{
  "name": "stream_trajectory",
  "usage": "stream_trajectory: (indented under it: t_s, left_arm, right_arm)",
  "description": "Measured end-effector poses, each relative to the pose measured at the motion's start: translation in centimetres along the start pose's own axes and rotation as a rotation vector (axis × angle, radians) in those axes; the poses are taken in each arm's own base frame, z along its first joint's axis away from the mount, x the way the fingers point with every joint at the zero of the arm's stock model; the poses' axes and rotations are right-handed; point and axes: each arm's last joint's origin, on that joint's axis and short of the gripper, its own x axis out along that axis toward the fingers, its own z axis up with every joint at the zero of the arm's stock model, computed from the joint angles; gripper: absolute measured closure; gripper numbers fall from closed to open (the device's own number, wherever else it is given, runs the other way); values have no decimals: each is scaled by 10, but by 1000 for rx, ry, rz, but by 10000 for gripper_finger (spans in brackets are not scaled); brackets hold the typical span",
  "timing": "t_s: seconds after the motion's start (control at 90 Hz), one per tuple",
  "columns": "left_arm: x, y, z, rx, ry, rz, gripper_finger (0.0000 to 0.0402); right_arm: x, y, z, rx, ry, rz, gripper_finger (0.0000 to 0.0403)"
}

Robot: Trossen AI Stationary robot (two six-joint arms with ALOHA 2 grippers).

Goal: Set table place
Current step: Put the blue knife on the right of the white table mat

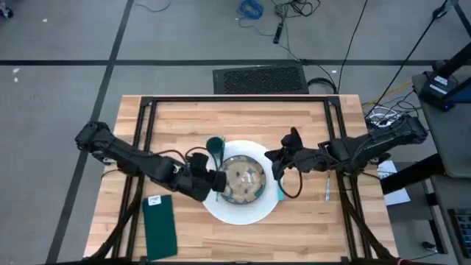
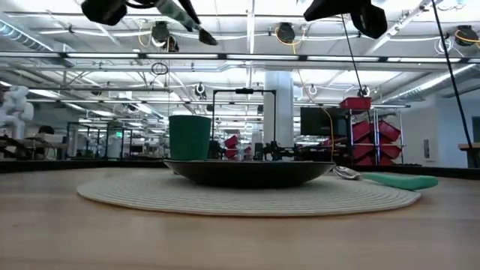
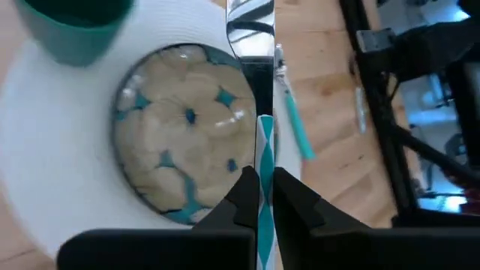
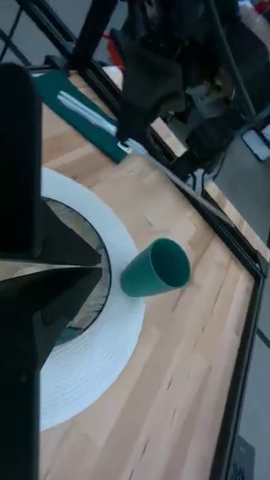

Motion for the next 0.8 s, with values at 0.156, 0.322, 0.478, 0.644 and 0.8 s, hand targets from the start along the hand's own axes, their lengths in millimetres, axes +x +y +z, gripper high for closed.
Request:
stream_trajectory:
  t_s: [0.156, 0.322, 0.478, 0.644, 0.8]
  left_arm:
    - [24, -11, -5, -47, -23, -60, 401]
    - [27, -35, -5, 110, -99, -196, 401]
    - [15, -52, 6, 250, -196, -226, 401]
    - [5, -64, 21, 277, -338, -216, 401]
    - [5, -62, 26, 357, -449, -147, 401]
  right_arm:
    - [-1, 7, -2, -97, 116, 175, 401]
    - [-3, 17, 3, -231, 88, 330, 401]
    - [-7, 25, 12, -233, -2, 419, 400]
    - [-6, 23, 17, -95, -84, 330, 376]
    - [-7, 22, 24, -1, -222, 222, 333]
